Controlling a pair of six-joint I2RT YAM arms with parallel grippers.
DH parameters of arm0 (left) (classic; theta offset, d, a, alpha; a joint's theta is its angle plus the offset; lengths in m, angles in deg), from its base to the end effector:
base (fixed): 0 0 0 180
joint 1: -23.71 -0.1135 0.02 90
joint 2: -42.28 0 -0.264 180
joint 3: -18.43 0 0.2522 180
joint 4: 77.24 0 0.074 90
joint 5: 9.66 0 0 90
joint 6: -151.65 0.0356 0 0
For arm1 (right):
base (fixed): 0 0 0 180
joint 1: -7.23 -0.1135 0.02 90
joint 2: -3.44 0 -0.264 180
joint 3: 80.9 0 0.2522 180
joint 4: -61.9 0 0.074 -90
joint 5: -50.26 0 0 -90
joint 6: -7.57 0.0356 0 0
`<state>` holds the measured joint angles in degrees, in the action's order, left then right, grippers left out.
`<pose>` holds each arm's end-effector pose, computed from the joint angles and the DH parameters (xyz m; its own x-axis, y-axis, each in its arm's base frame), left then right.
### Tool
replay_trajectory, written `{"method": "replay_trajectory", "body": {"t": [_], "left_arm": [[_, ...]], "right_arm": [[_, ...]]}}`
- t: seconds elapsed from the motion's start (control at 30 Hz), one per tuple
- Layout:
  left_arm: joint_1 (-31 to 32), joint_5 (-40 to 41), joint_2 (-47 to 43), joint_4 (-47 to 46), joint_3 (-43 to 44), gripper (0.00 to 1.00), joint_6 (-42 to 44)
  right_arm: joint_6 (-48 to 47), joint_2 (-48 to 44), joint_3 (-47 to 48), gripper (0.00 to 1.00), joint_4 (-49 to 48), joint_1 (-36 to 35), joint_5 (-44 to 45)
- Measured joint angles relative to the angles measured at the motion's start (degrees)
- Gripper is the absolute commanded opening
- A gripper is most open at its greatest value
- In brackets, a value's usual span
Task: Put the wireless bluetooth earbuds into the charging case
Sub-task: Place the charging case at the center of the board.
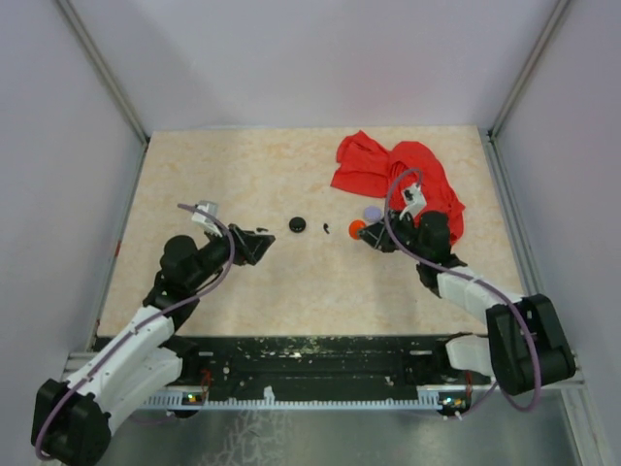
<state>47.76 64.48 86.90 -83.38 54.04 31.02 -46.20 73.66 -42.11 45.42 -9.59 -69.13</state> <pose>0.1689 -0.0860 0.2540 -0.3661 -0.3733 -0.8524 0.5285 0.6705 -0.5206 0.2317 0.0883 0.2033 -0.6164 0.3516 -0.7045 -0.4235 0.6062 0.6731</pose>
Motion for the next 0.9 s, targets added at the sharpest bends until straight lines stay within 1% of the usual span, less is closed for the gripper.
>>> {"method": "replay_trajectory", "body": {"t": [0.1, 0.2, 0.37, 0.53, 0.77, 0.9], "left_arm": [[0.0, 4.0, -0.3, 3.8, 0.0, 0.87, 2.4], [0.0, 7.3, -0.3, 5.4, -0.2, 0.91, 3.8], [0.0, 11.0, 0.7, 5.3, -2.0, 0.93, 5.6], [0.0, 12.2, 3.3, 4.9, -3.2, 0.96, 7.8], [0.0, 13.2, 3.2, 2.9, -5.6, 0.97, 9.9], [0.0, 13.4, 2.3, 1.7, -7.0, 0.97, 10.1]], "right_arm": [[0.4, 0.0, 0.0, 0.00, 3.0, 3.6, 2.5], [0.8, 1.1, 0.2, 0.00, 5.4, 5.7, 4.4], [2.0, 6.9, 0.2, 0.00, 8.0, 9.3, 6.2], [3.5, 12.6, 1.1, 0.01, 9.0, 11.3, 7.4], [5.1, 20.0, 6.3, 0.13, 8.8, 12.1, 8.3], [6.8, 24.5, 8.9, 0.26, 5.7, 12.5, 7.6]]}}
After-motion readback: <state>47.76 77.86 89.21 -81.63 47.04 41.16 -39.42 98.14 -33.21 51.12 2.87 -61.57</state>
